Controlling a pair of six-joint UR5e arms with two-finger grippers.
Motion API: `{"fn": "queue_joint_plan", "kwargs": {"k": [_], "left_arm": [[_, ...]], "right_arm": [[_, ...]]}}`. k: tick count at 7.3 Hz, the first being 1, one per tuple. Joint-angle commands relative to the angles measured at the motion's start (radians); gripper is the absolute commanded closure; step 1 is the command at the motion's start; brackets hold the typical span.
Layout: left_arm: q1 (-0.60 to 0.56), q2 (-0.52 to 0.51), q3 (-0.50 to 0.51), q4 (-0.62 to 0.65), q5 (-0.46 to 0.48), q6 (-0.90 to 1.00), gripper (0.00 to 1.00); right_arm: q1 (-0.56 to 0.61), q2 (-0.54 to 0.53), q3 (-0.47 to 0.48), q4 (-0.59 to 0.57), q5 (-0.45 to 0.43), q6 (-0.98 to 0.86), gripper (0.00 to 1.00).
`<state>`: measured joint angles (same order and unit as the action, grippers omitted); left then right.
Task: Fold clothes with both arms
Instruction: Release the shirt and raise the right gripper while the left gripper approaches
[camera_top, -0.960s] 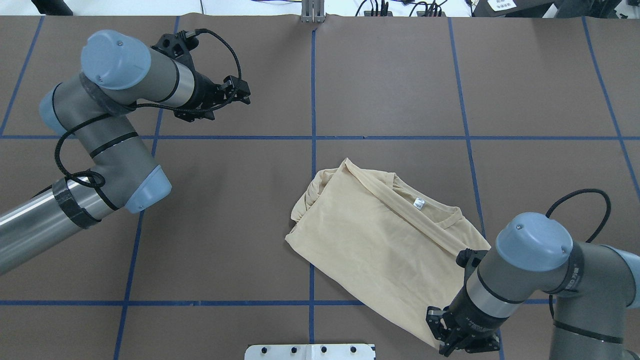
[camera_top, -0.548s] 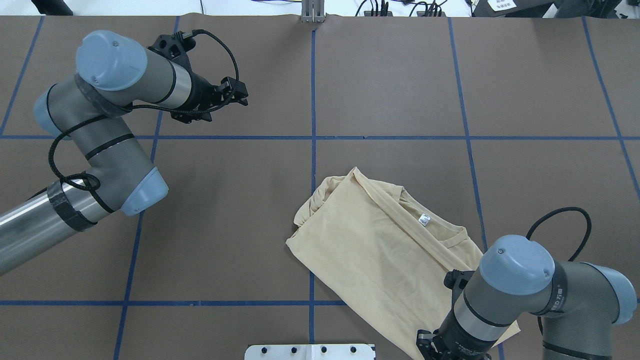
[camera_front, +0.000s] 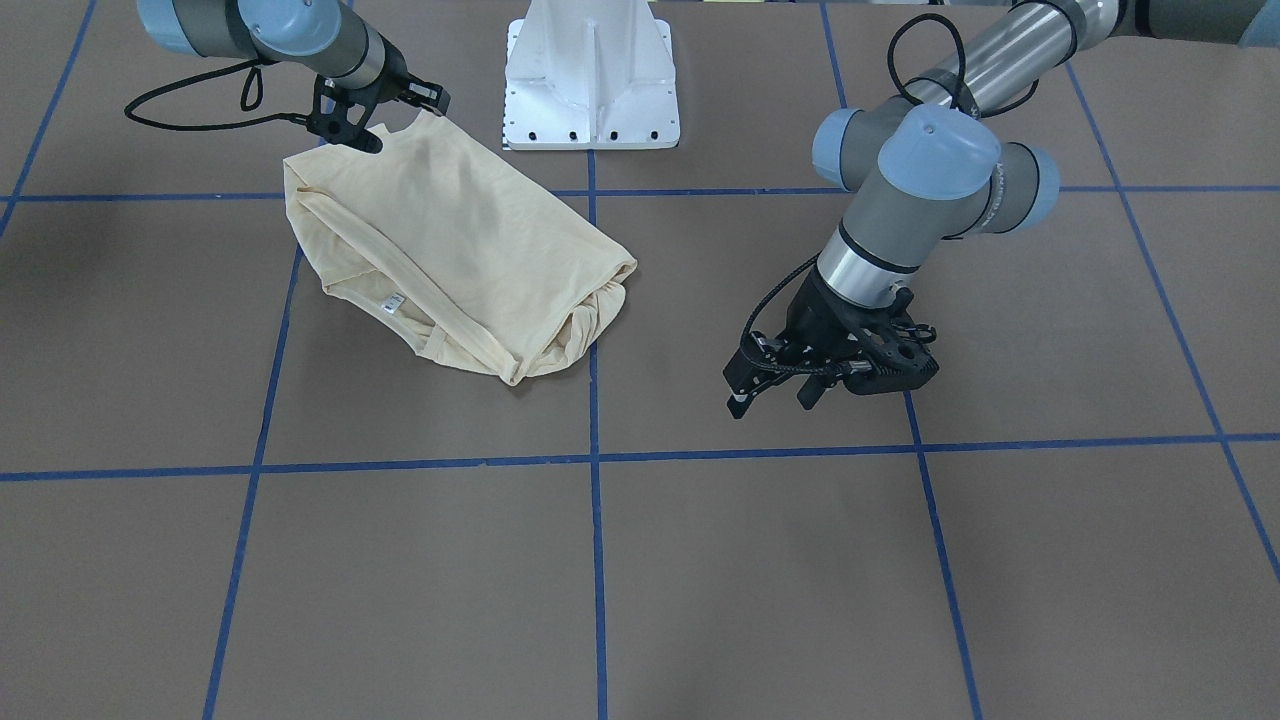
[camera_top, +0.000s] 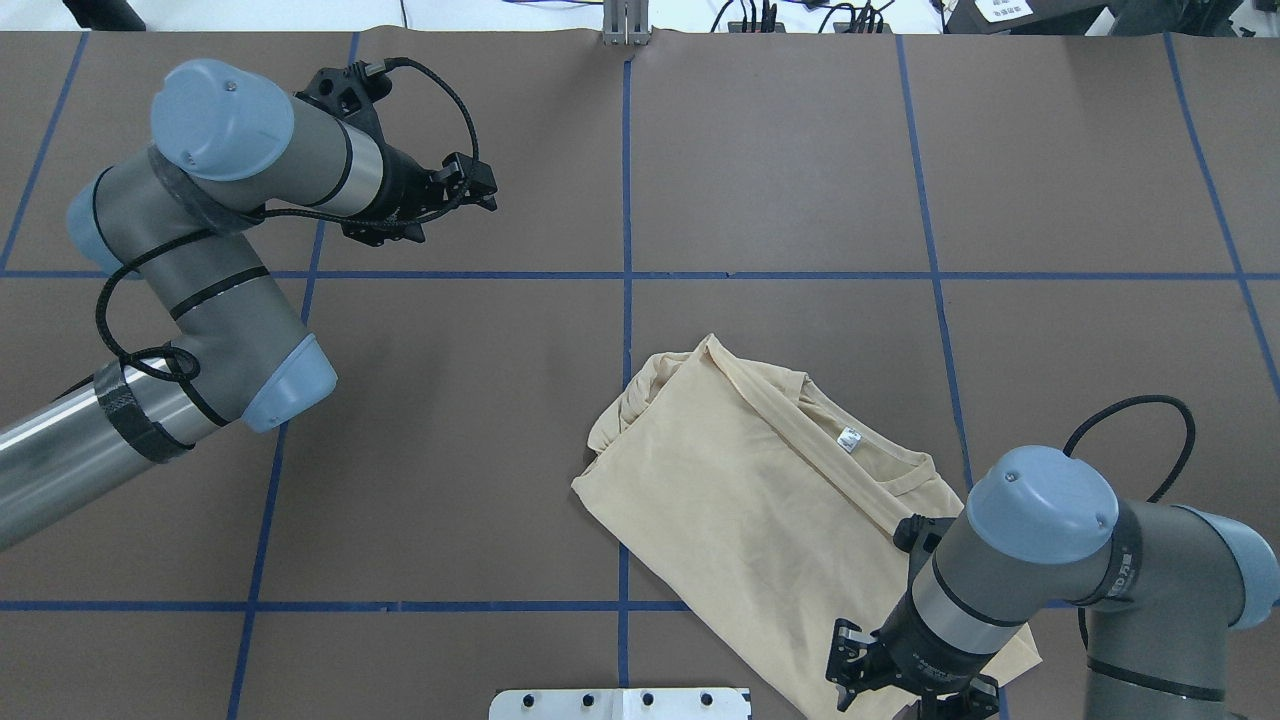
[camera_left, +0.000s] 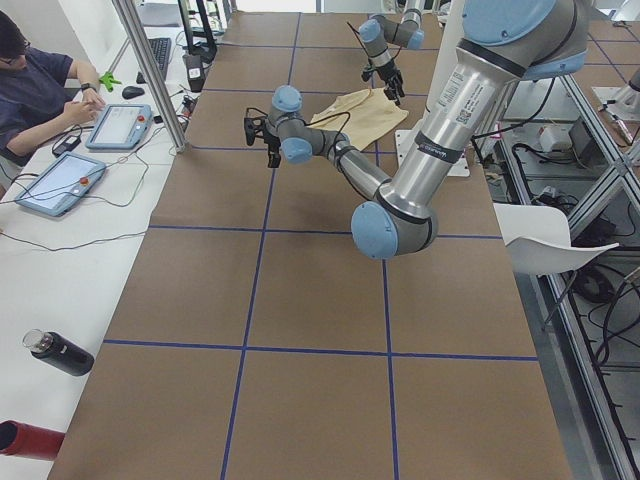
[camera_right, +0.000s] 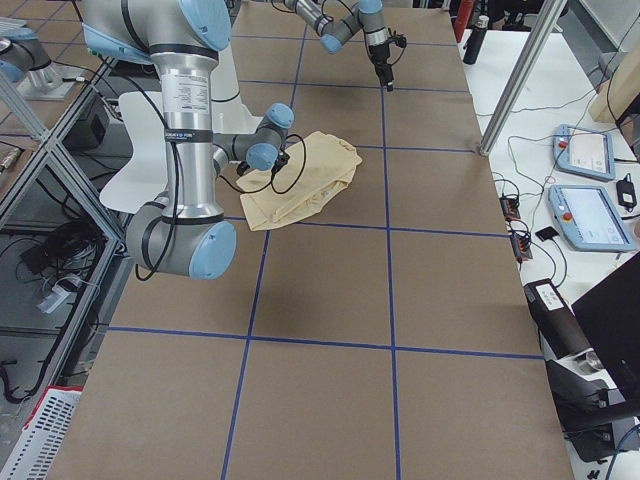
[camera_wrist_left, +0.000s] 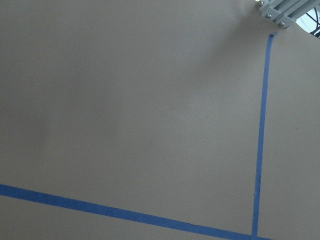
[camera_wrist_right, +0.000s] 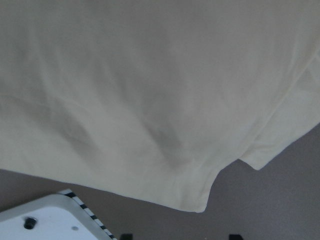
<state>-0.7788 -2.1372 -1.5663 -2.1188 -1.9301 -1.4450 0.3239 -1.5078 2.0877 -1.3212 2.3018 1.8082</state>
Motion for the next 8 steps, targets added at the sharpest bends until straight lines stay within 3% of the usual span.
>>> {"fn": "queue_joint_plan", "kwargs": {"k": [1,5,8], "left_arm": [[0.039,0.0,-0.05,-0.001,0.0,-0.003,0.01],[0.24,0.046,-0.187,-0.003,0.038,-0.096,0.0],[0.331,0.051,-0.199,-0.003,0.101,-0.202,0.01]], "right_arm": [[0.149,0.026,0.0,0.005,-0.004,-0.033,0.0],[0.372,0.04,-0.003,0.004,-0.005,-0.286,0.0],[0.498,0.093,-0.079,-0.003,-0.004,-0.469,0.0]]}}
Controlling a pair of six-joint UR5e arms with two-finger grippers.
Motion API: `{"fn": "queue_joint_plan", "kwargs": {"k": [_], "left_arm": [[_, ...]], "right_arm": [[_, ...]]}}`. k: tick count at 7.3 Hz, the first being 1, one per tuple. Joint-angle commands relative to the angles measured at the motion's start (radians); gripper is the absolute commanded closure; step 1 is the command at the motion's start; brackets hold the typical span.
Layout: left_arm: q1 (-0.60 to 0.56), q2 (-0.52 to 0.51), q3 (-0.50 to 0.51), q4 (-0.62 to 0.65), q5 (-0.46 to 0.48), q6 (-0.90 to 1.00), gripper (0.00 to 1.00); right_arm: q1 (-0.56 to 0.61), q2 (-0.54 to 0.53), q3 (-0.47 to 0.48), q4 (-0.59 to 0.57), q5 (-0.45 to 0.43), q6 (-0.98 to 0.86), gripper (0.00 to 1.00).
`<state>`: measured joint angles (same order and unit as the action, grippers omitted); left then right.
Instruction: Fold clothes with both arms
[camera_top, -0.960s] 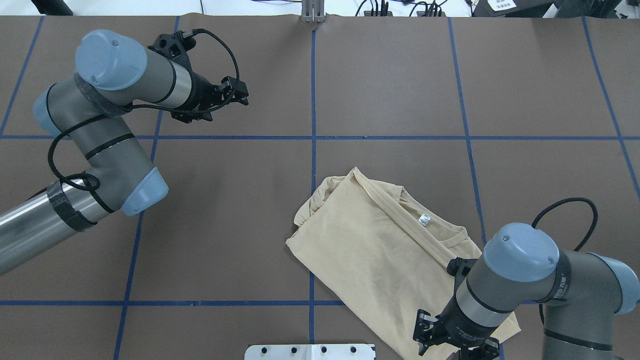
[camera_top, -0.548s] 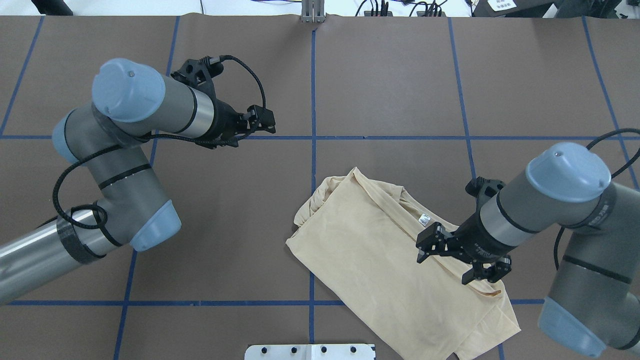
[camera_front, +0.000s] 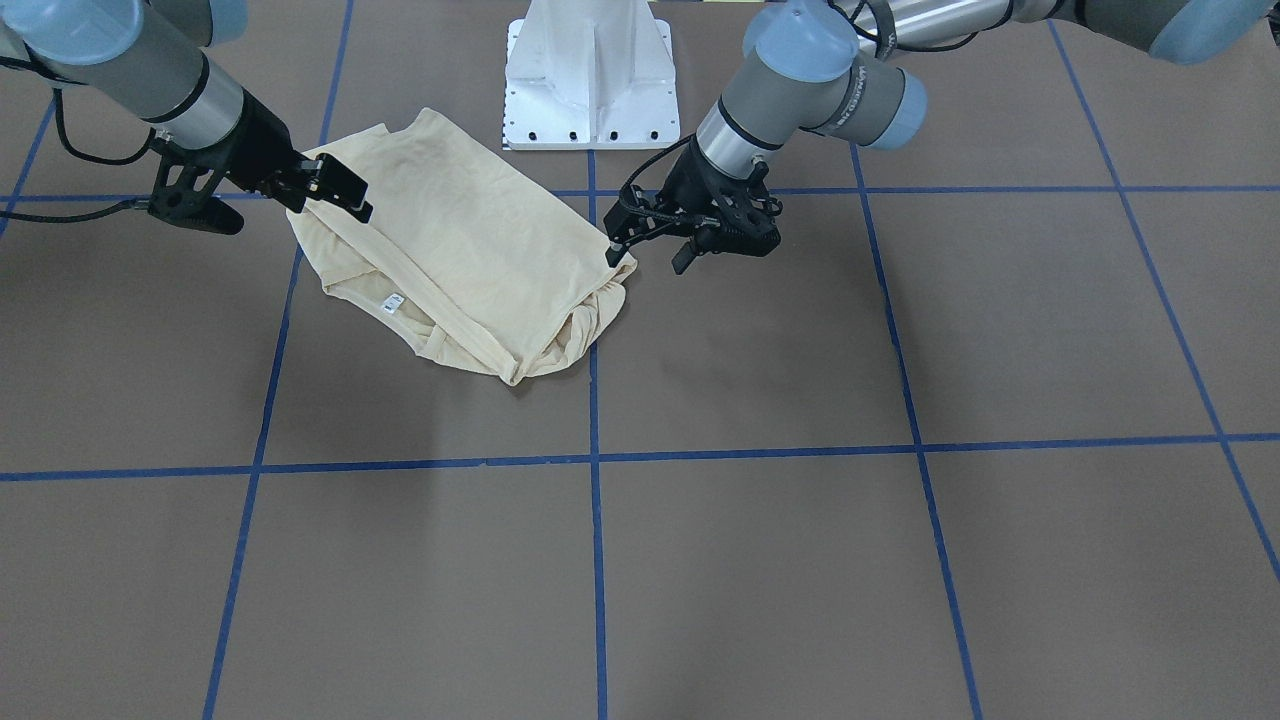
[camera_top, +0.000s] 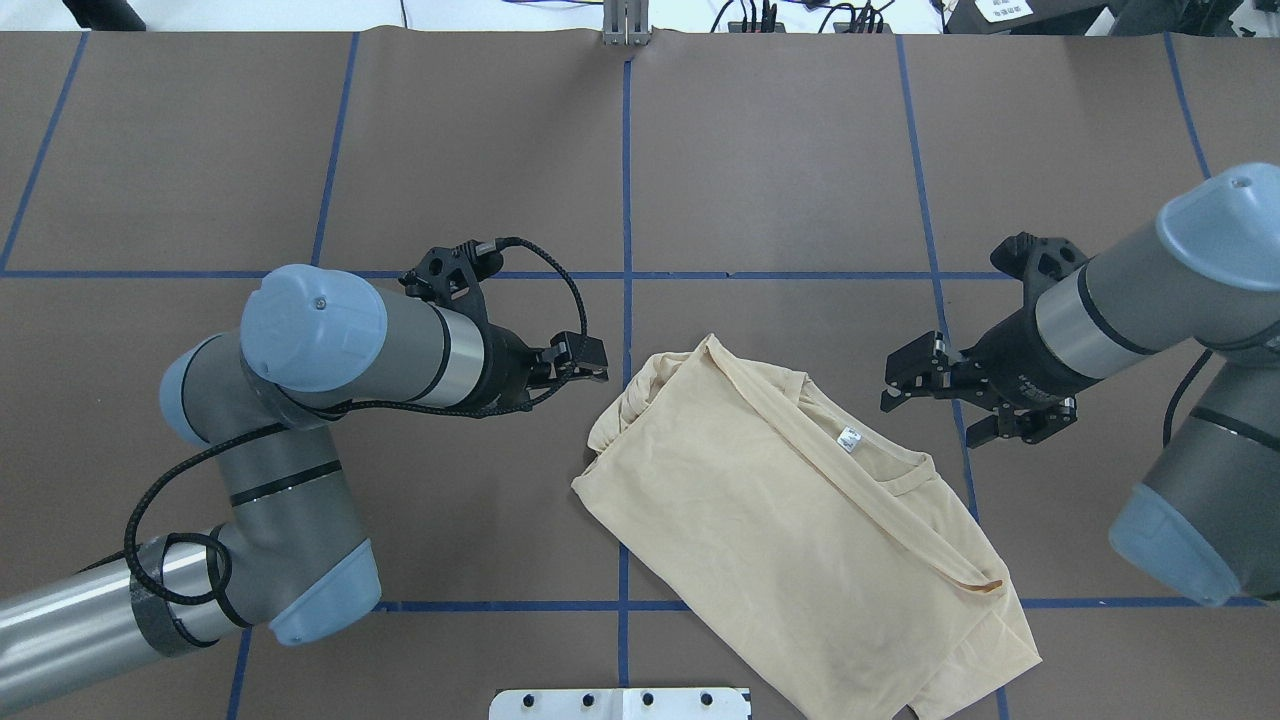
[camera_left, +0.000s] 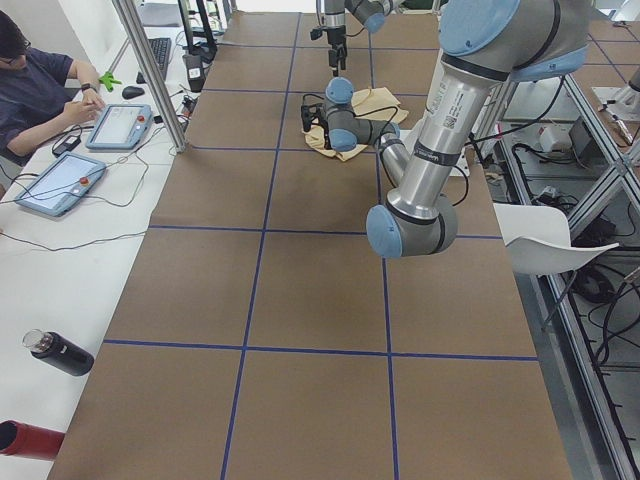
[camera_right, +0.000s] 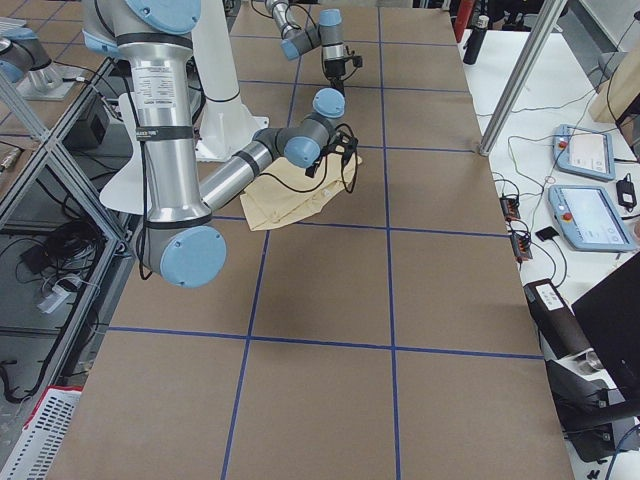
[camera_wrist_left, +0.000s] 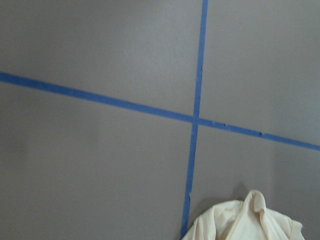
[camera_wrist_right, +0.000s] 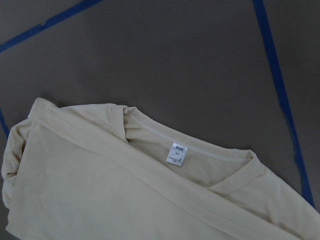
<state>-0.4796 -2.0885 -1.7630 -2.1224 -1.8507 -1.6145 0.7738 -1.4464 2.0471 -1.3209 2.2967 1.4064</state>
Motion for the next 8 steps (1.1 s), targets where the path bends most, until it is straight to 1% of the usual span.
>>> {"fn": "queue_joint_plan", "kwargs": {"k": [1,3,5,6,7,8], "left_arm": [[0.062,0.005,0.0,0.004,0.039,-0.047,0.01],[0.105,0.019,0.022,0.004,0.041,-0.059,0.01],[0.118,0.01,0.072,0.004,0.041,-0.059,0.01],[0.118,0.007,0.08,0.004,0.042,-0.059,0.01],[0.119,0.005,0.086,0.004,0.042,-0.059,0.04],[0.119,0.001,0.089,0.004,0.042,-0.059,0.1]], "right_arm": [[0.07,0.043,-0.044,-0.003,0.001,-0.075,0.0],[0.088,0.055,-0.048,-0.003,0.0,-0.076,0.0],[0.091,0.055,-0.048,-0.003,-0.002,-0.076,0.0],[0.091,0.055,-0.048,-0.003,-0.002,-0.076,0.0],[0.091,0.055,-0.05,-0.003,-0.005,-0.076,0.0],[0.093,0.055,-0.05,-0.003,-0.005,-0.076,0.0]]}}
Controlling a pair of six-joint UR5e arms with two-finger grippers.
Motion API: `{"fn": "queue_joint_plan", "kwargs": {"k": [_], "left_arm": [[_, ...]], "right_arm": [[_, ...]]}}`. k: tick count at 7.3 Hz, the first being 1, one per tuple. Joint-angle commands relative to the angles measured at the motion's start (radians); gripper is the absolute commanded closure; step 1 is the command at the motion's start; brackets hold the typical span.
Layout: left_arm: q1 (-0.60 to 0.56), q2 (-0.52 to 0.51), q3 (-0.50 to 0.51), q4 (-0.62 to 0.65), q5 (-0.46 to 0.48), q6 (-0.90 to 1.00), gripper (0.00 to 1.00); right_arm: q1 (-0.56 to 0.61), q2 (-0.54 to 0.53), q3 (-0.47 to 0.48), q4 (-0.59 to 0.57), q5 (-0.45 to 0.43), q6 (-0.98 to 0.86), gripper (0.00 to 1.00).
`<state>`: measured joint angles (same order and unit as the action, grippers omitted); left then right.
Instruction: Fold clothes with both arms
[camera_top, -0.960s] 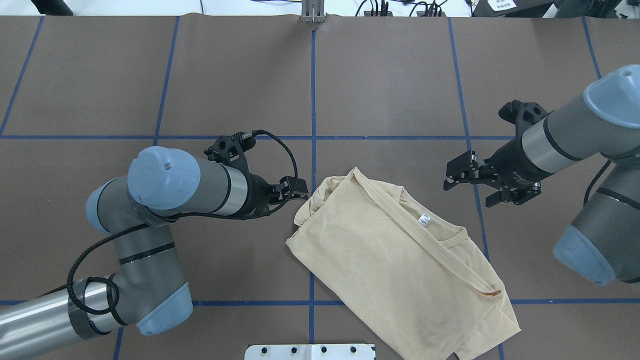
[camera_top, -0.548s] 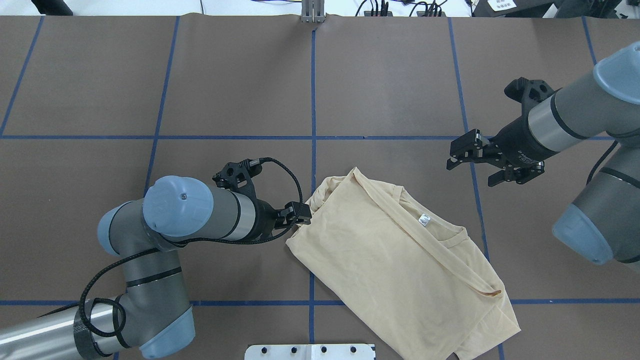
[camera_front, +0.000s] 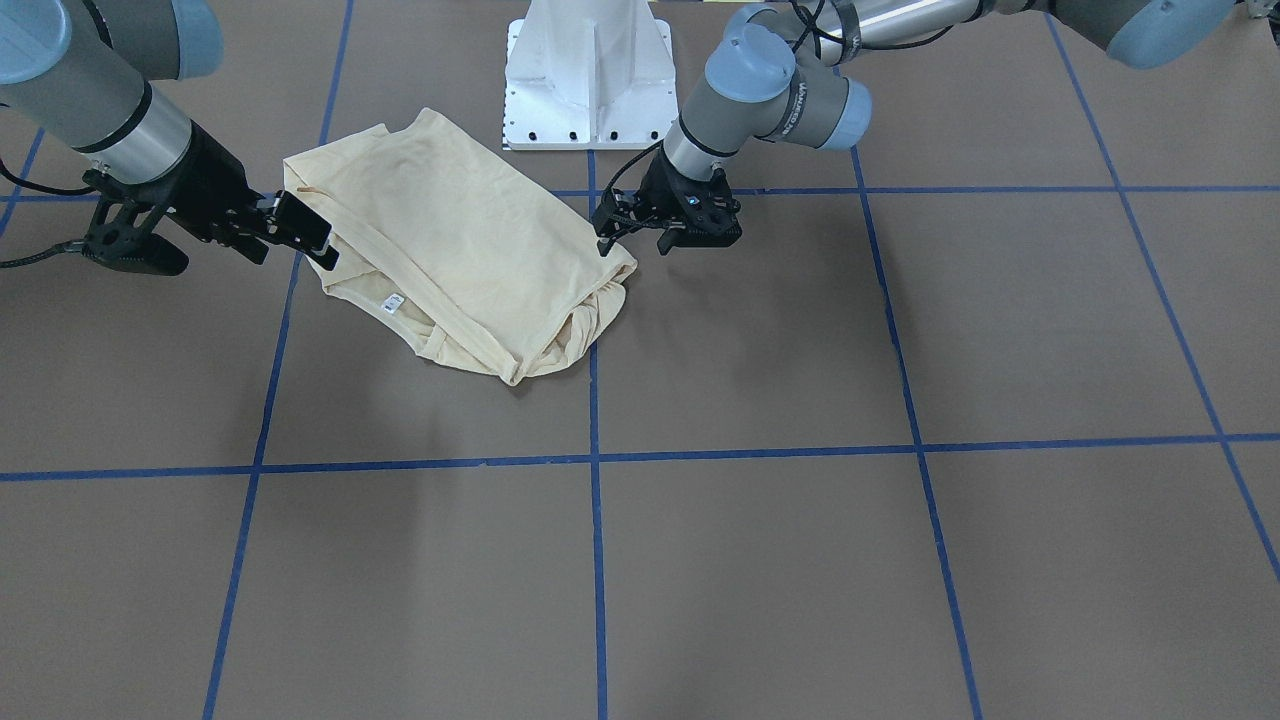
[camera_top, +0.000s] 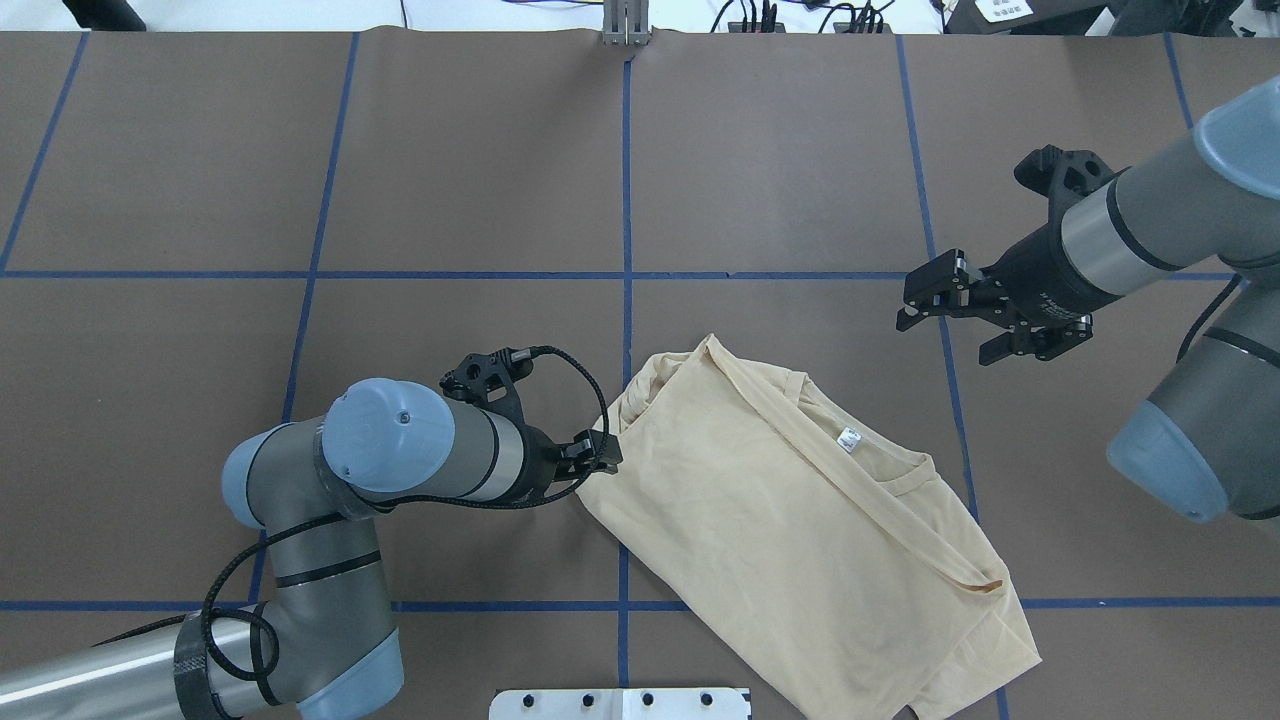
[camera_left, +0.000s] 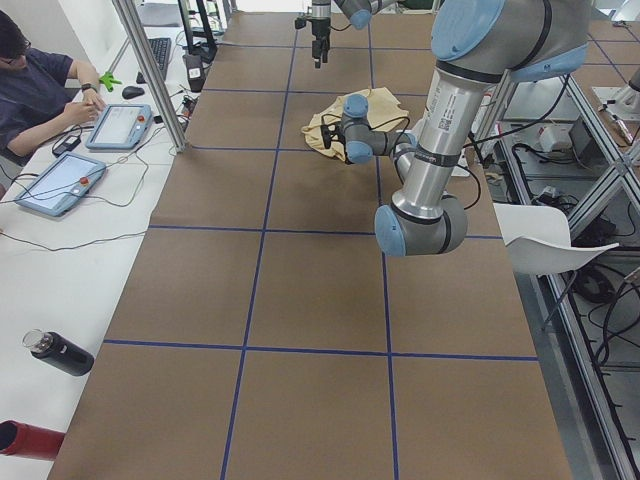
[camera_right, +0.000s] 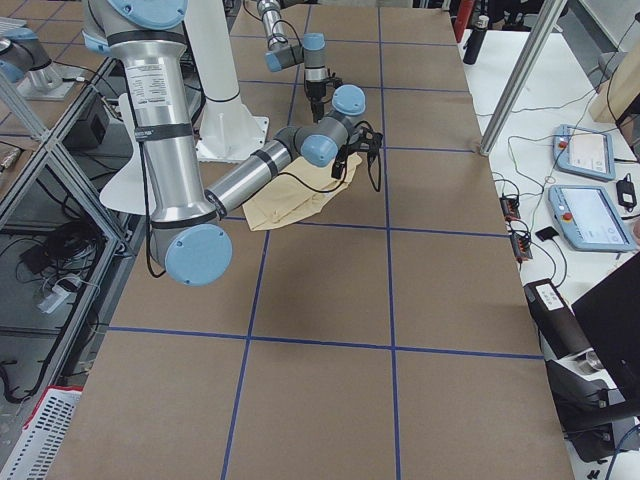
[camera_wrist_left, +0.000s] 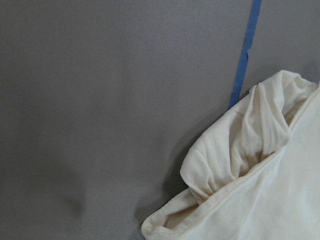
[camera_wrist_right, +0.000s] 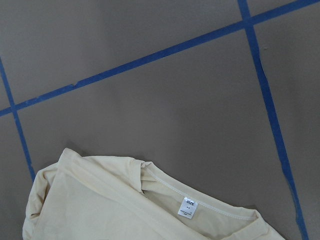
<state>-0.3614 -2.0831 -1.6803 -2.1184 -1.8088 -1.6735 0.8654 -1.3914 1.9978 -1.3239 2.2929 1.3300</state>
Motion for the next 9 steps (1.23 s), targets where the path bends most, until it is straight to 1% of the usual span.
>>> {"fn": "queue_joint_plan", "kwargs": {"k": [1,4,5,9], "left_arm": [[0.001,-0.005,0.007,0.0,0.009,0.001,0.17],[-0.001,-0.02,0.02,0.0,0.02,0.011,0.27],[0.001,-0.031,0.037,0.0,0.034,0.012,0.27],[0.001,-0.032,0.048,-0.002,0.034,0.012,0.31]], "right_arm": [[0.001,0.0,-0.001,0.0,-0.001,0.0,0.0],[0.003,0.0,-0.001,0.0,0.0,0.0,0.0],[0.003,0.0,-0.001,0.0,0.0,0.0,0.0],[0.003,0.0,-0.002,0.0,0.002,0.0,0.0]]}}
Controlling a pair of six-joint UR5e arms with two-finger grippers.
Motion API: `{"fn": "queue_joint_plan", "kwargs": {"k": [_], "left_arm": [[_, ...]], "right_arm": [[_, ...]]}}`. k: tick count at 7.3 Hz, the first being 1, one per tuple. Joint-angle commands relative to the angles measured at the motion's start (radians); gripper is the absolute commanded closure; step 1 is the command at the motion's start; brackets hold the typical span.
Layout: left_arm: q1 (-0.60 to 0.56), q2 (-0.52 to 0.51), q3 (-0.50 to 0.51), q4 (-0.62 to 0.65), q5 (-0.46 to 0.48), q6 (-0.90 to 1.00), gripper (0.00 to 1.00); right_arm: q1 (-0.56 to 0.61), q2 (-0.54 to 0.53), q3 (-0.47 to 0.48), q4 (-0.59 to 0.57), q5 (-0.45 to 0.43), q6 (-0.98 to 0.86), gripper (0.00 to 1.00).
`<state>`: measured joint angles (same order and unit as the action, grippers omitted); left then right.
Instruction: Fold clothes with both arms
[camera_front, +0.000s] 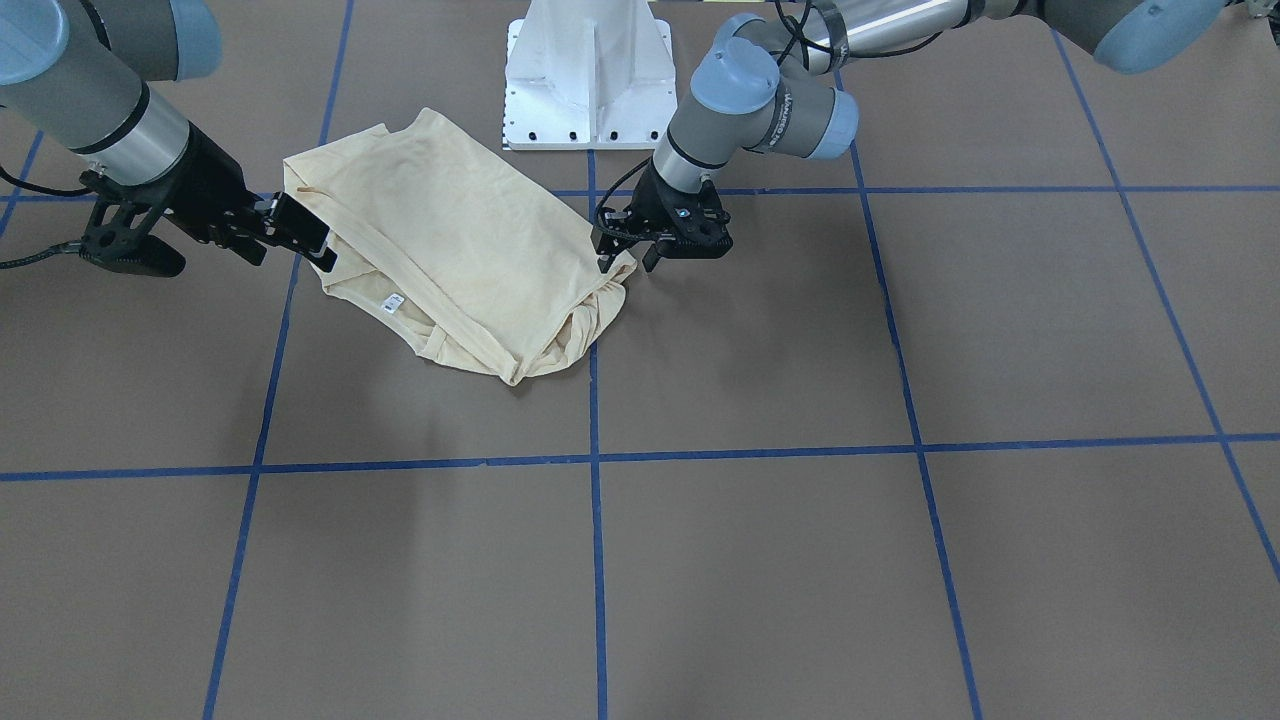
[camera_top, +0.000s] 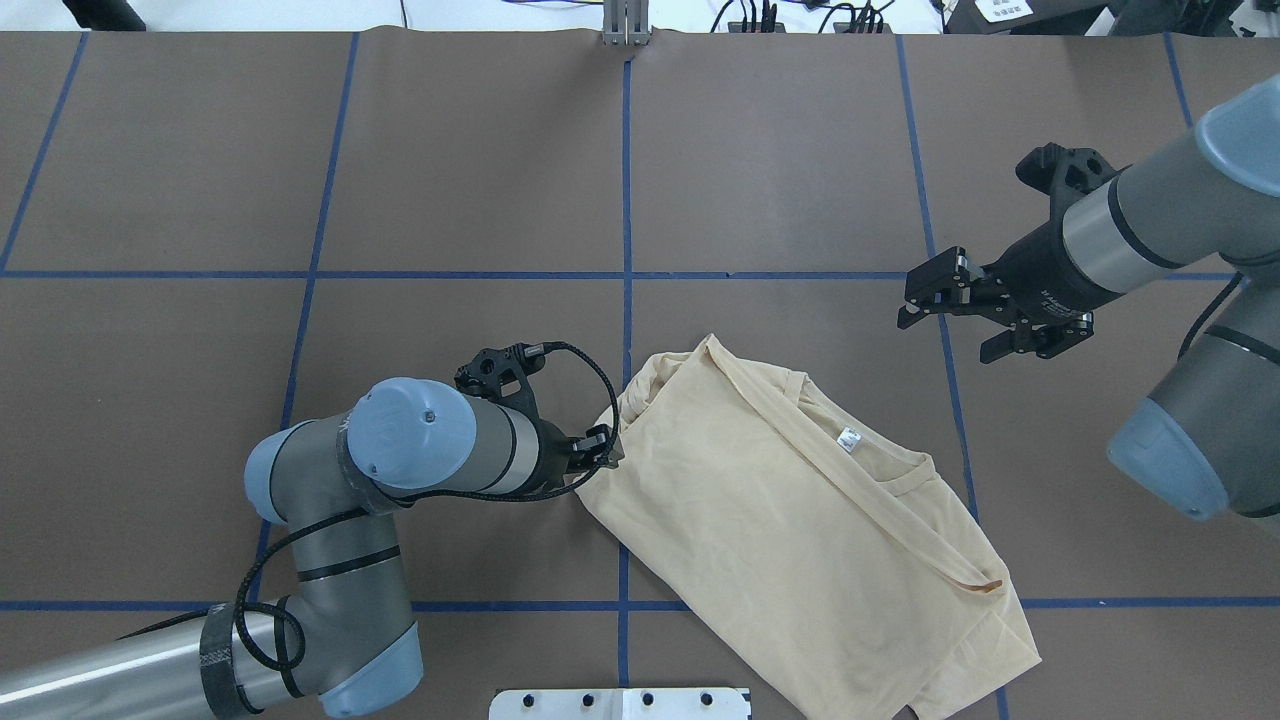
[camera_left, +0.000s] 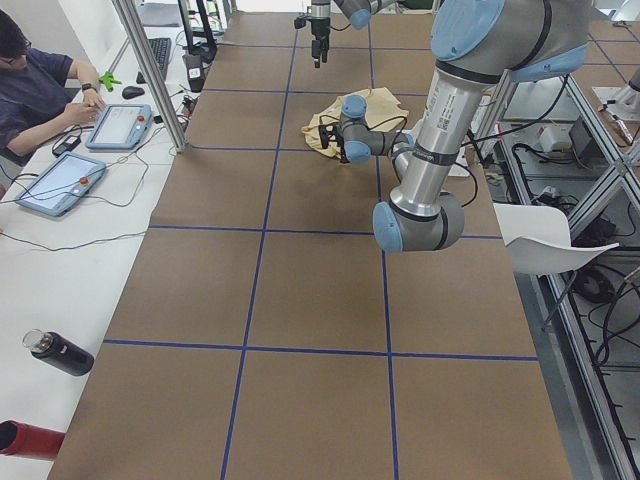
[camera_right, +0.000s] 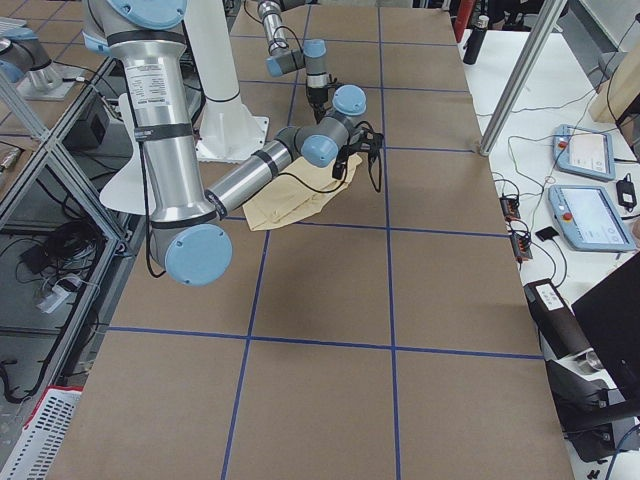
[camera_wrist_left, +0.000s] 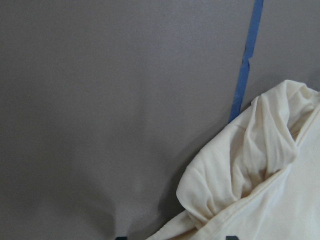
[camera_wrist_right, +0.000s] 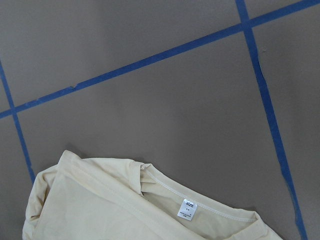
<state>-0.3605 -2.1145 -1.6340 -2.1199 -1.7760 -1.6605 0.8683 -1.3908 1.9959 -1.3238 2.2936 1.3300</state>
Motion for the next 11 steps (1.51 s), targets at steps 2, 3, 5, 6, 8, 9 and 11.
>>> {"fn": "queue_joint_plan", "kwargs": {"k": [2,3,5,6,8,9,11], "left_arm": [[0.0,-0.001,0.002,0.0,0.0,-0.001,0.35],[0.0,-0.001,0.002,0.0,0.0,0.001,0.36],[0.0,-0.004,0.006,-0.002,0.0,0.002,0.35],[0.0,-0.015,0.008,0.0,-0.002,0.001,0.36],[0.0,-0.016,0.008,0.0,-0.003,-0.001,0.46],[0.0,-0.016,0.01,0.0,-0.003,-0.001,0.52],[0.0,-0.016,0.011,0.0,-0.002,0.001,0.54]], "right_arm": [[0.0,0.0,0.0,0.0,0.001,0.0,0.0],[0.0,0.0,0.0,0.0,0.001,0.0,0.0],[0.001,0.0,-0.002,0.0,0.001,0.0,0.0],[0.002,0.0,-0.002,0.0,0.001,0.0,0.0],[0.003,-0.002,-0.002,0.0,0.001,0.0,0.0],[0.003,0.0,-0.003,0.0,0.001,0.0,0.0],[0.003,0.0,-0.003,0.0,0.001,0.0,0.0]]}}
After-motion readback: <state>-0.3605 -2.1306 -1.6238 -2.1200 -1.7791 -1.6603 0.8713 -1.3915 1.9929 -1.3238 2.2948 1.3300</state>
